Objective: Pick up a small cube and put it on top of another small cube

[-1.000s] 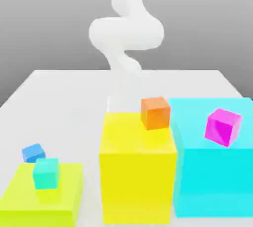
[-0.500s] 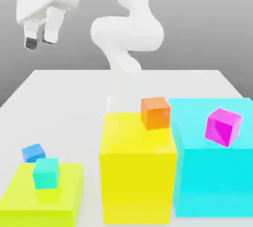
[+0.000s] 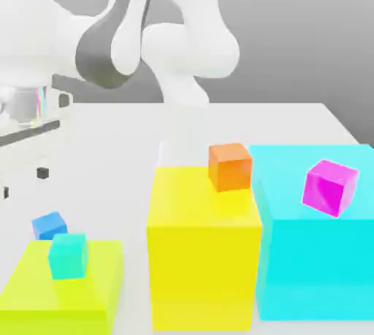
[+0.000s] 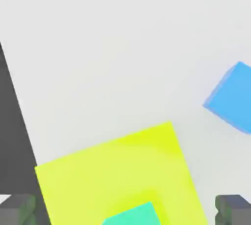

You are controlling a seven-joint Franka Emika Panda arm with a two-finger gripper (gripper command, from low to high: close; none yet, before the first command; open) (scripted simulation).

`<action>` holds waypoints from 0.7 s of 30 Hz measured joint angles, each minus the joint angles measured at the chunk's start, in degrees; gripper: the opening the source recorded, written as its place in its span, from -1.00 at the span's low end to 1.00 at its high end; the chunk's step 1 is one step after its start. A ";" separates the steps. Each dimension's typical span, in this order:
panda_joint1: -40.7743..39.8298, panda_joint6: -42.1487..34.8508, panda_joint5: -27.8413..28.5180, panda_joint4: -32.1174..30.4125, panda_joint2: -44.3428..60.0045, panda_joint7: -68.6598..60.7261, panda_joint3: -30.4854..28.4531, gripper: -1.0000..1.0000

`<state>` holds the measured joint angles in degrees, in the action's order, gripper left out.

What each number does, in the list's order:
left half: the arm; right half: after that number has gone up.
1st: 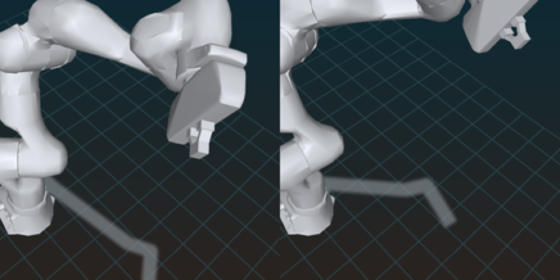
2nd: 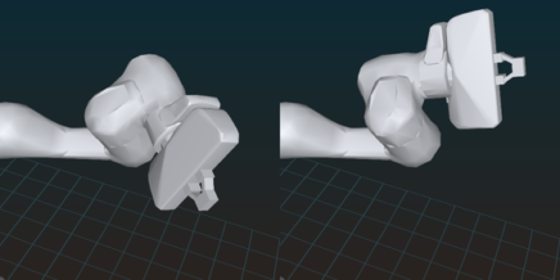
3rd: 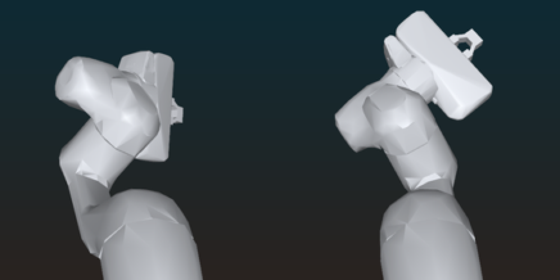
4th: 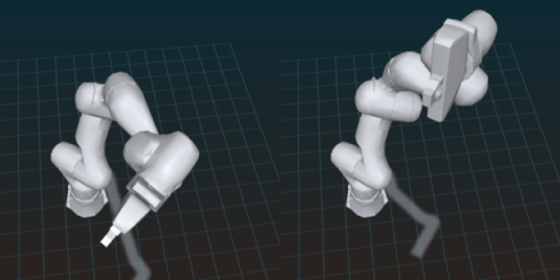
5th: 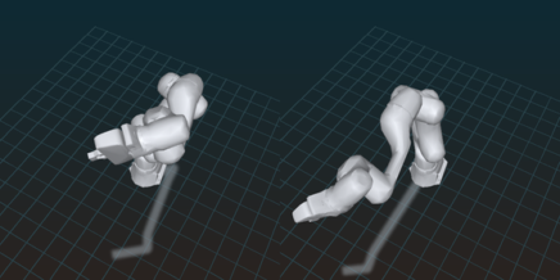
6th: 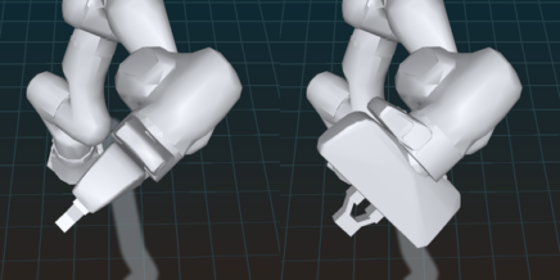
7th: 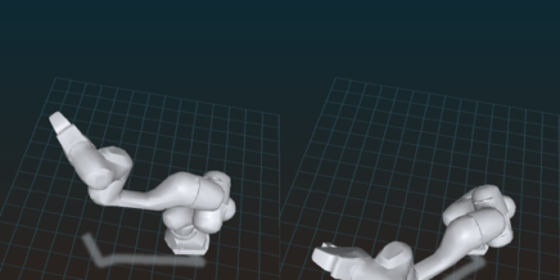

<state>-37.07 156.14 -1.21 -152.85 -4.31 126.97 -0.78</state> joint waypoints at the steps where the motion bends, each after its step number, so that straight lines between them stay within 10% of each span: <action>1: -1.14 0.72 0.12 -0.64 1.27 2.59 -0.39 0.00; 12: -5.61 14.26 -1.64 -2.21 19.66 15.10 -1.12 0.00; 13: -5.88 15.48 -1.83 -1.96 21.14 14.97 -0.81 -1.00; 21: -5.65 14.54 -1.66 -2.18 19.85 15.10 -1.08 -1.00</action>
<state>-42.72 170.69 -2.88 -155.03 15.55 142.07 -1.86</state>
